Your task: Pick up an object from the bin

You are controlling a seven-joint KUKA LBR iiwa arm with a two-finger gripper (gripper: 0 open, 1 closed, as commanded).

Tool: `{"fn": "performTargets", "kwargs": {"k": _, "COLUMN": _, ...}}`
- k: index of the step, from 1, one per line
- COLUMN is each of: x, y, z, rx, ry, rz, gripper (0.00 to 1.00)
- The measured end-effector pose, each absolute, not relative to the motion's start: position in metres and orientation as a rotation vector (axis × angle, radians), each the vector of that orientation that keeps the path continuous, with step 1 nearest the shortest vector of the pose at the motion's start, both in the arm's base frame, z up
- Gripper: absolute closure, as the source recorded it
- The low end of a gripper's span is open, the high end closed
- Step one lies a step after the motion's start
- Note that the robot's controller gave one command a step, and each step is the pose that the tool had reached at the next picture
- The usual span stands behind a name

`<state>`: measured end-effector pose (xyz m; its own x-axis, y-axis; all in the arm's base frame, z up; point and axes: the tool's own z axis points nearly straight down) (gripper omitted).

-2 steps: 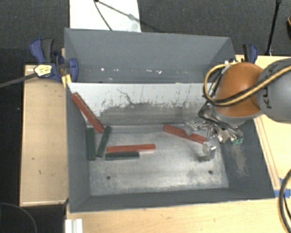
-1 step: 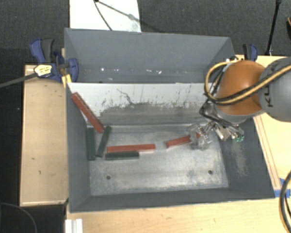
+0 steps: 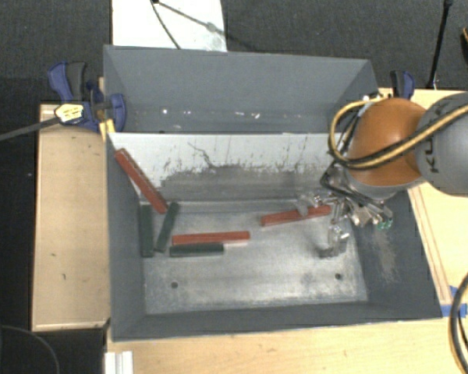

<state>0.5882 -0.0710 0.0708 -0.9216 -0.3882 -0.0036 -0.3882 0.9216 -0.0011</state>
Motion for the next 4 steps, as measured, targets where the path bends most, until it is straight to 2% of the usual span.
{"fn": "performTargets", "kwargs": {"k": 1, "x": 0.592, "y": -0.036, "z": 0.153, "rx": -0.223, "ry": 3.124, "rz": 0.001, "gripper": 0.00}}
{"fn": "performTargets", "kwargs": {"k": 2, "x": 0.585, "y": -0.020, "z": 0.066, "rx": -0.352, "ry": 3.126, "rz": 0.003, "gripper": 0.00}}
{"fn": "performTargets", "kwargs": {"k": 3, "x": 0.587, "y": -0.021, "z": 0.071, "rx": -0.353, "ry": 3.118, "rz": 0.000, "gripper": 1.00}}
{"fn": "performTargets", "kwargs": {"k": 4, "x": 0.577, "y": -0.039, "z": 0.226, "rx": -0.461, "ry": 3.097, "rz": -0.004, "gripper": 1.00}}
